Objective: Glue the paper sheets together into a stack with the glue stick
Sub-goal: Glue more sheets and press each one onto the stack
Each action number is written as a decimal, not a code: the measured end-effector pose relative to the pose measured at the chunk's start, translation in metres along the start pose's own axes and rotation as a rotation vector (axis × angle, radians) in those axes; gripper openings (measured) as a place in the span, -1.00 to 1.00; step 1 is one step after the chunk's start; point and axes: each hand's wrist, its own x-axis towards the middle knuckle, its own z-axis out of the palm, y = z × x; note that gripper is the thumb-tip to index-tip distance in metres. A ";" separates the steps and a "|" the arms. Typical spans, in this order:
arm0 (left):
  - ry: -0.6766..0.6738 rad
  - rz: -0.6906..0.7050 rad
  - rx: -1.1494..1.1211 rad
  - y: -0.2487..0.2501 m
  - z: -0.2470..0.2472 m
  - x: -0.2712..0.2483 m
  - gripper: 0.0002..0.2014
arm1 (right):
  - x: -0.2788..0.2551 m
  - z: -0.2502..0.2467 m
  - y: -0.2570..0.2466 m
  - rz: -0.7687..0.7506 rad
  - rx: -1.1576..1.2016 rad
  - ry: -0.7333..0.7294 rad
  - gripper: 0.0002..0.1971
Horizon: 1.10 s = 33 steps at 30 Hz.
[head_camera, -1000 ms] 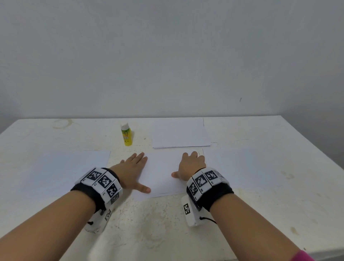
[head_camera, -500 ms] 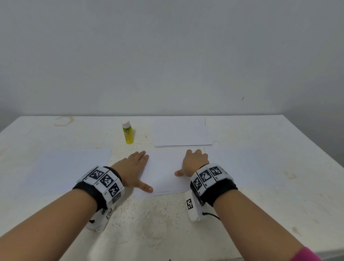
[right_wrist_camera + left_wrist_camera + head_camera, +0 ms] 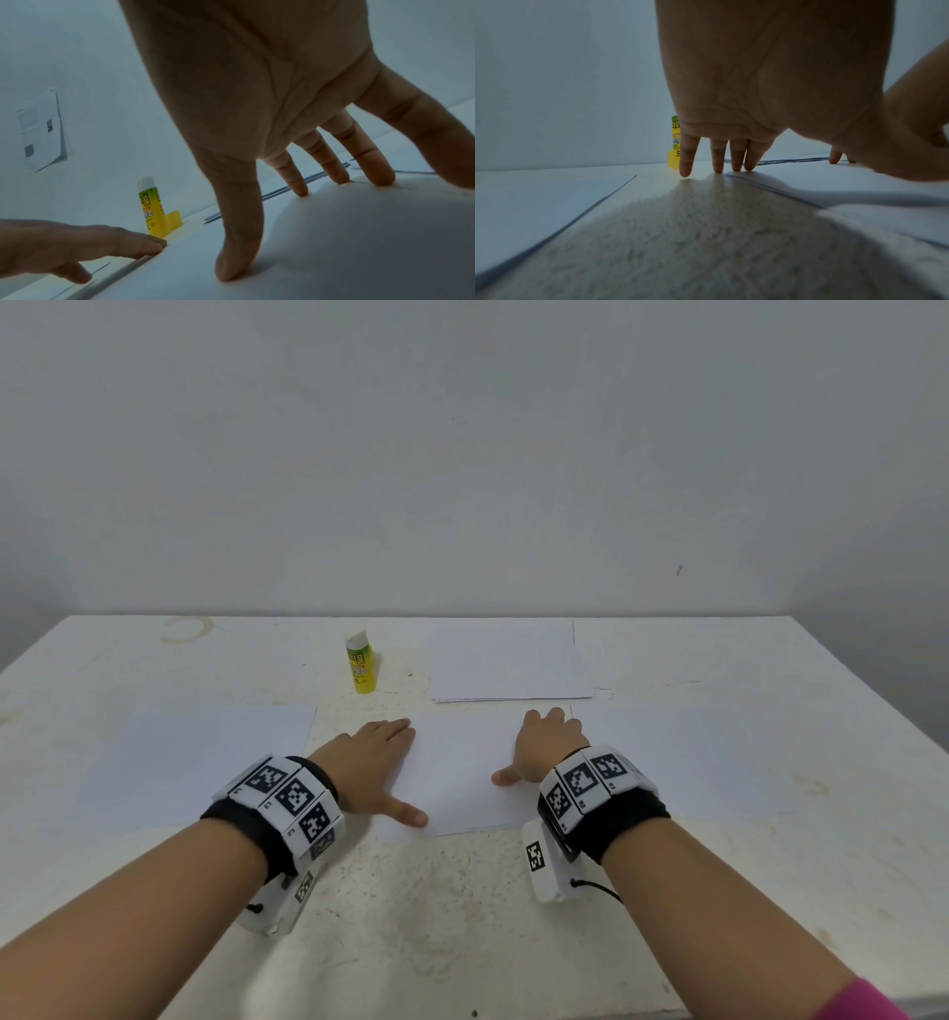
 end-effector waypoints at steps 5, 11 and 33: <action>-0.004 0.002 0.005 -0.001 0.002 0.000 0.46 | -0.001 0.000 0.000 -0.002 0.008 -0.002 -0.26; 0.000 0.005 0.002 -0.001 0.003 0.001 0.47 | -0.001 0.000 0.000 0.001 0.019 0.001 -0.24; -0.061 -0.040 0.078 0.005 0.008 0.005 0.32 | 0.019 0.016 -0.048 -0.309 0.071 0.057 -0.32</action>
